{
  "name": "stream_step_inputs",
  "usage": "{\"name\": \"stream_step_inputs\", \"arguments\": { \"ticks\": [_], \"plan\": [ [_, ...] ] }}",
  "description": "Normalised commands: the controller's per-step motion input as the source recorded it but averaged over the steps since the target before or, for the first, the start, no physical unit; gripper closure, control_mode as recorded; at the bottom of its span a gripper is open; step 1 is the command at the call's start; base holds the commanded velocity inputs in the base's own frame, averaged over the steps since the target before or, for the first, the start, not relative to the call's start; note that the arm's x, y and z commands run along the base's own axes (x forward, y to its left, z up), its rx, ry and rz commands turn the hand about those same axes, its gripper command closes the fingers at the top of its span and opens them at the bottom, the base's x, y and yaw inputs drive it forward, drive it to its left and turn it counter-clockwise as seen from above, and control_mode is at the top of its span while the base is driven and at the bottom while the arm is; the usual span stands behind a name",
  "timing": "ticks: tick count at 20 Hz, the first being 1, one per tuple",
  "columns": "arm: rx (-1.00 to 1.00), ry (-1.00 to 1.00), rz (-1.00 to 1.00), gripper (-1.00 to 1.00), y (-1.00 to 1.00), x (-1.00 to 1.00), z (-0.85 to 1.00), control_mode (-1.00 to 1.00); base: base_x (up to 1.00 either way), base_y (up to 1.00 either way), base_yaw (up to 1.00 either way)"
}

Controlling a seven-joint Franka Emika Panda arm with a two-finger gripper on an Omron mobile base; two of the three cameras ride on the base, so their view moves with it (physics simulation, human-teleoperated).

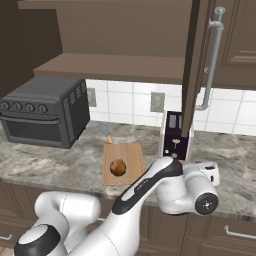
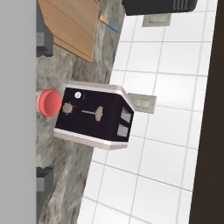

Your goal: Pick the bread, place it on the cutting board, pick the jam, place it on the counter, and close the cabinet.

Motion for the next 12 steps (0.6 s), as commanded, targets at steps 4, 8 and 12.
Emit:
{"name": "stream_step_inputs", "arguments": {
  "ticks": [4, 8, 12],
  "plan": [
    [0.0, -0.05, -0.02, -1.0, -0.18, 0.0, 0.19, -1.0, 0.0, 0.0, 0.0],
    [0.0, -0.06, -0.01, -1.0, -0.14, -0.09, 0.24, -1.0, 0.0, 0.0, 0.0],
    [0.0, -0.1, 0.0, -1.0, -0.04, -0.11, 0.21, -1.0, 0.0, 0.0, 0.0]
  ]
}}
